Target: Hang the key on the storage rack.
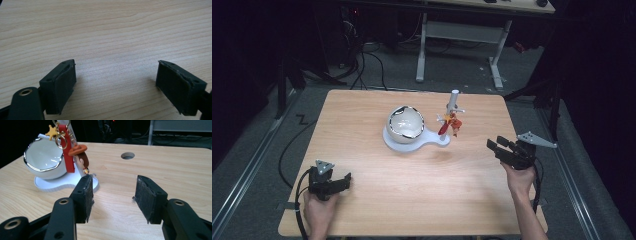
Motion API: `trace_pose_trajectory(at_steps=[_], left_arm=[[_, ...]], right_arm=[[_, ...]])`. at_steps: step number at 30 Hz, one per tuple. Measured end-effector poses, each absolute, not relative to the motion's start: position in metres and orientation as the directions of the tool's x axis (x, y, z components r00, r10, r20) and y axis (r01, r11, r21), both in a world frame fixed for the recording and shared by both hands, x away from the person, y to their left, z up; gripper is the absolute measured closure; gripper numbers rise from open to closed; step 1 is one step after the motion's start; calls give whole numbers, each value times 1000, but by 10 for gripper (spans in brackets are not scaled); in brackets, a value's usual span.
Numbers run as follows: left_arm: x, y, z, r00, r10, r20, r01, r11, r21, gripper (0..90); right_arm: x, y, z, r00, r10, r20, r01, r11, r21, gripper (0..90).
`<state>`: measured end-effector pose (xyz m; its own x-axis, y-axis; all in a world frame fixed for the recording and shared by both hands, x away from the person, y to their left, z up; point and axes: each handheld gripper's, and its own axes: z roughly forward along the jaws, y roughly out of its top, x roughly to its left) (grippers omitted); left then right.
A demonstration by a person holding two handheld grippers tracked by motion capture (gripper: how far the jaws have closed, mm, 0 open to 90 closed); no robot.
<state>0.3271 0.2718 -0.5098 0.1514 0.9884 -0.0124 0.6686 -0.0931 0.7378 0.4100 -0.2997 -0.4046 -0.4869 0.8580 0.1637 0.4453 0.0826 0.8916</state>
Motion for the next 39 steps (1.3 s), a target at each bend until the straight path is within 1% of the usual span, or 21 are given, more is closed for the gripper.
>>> trace_pose_trajectory(at_steps=[26, 39], left_arm=[[327, 272, -510, 151, 988, -12, 669, -93, 738, 169], [327, 272, -510, 151, 988, -12, 669, -93, 738, 169]], right_arm=[[386, -316, -425, -469, 864, 182, 457, 61, 887, 482], [381, -319, -436, -458, 869, 185, 469, 59, 881, 484]])
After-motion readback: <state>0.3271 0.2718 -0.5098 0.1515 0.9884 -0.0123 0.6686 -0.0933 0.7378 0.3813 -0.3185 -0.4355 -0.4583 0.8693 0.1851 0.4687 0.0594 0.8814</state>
